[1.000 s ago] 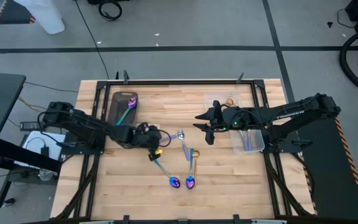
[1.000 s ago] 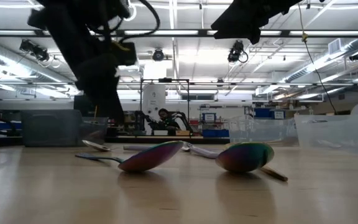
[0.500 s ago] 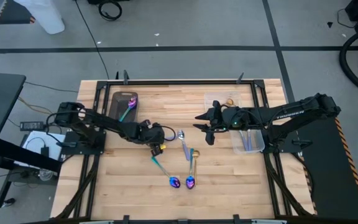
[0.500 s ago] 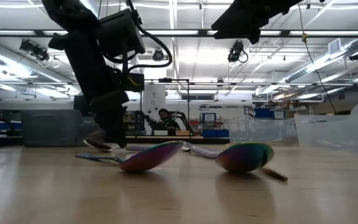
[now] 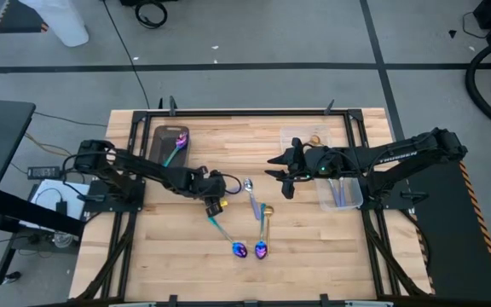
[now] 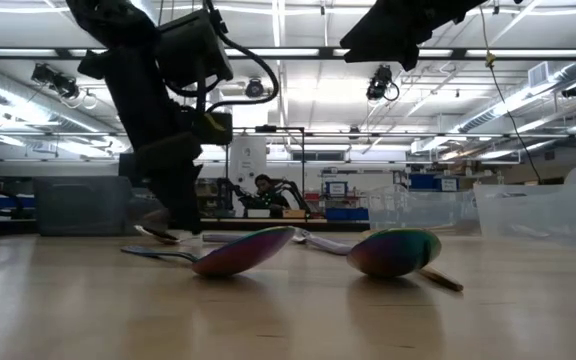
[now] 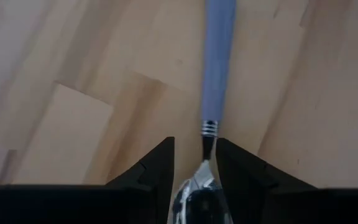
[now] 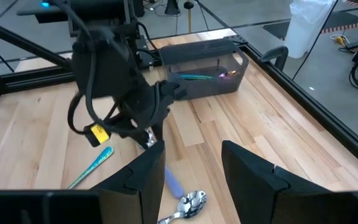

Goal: Sort silverware by color (type)
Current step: Put the purple spoon into the bottom transparent bin

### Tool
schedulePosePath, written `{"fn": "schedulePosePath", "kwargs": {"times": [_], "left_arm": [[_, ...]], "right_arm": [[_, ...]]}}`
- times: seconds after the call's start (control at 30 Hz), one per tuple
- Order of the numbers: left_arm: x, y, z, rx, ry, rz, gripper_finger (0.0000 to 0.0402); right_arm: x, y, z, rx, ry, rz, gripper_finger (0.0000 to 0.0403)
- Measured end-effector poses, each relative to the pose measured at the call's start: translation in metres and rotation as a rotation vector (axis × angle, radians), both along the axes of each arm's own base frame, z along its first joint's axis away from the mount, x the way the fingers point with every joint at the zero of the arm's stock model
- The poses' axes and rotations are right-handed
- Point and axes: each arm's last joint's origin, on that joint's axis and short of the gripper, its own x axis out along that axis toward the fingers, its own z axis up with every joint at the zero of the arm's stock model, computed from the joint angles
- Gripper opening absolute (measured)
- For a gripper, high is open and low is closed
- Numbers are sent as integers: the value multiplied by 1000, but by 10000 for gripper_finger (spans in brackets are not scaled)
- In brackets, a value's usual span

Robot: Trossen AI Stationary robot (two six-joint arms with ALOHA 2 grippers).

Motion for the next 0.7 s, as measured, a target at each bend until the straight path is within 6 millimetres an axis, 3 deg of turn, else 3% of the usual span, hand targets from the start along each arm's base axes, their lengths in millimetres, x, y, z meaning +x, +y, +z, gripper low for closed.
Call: {"fn": "schedulePosePath", "kwargs": {"times": [0.23,0.5,0.7], "left_arm": [[2,-1,-11,-17,44,-37,106],[3,-2,-14,-30,55,-47,16],[0,-6,-12,8,71,-84,15]], "right_arm": [[0,0,0,0,-2,0,169],[-1,3,-2,0,21,50,169],[-2,18,0,-110,24,99,167]]}}
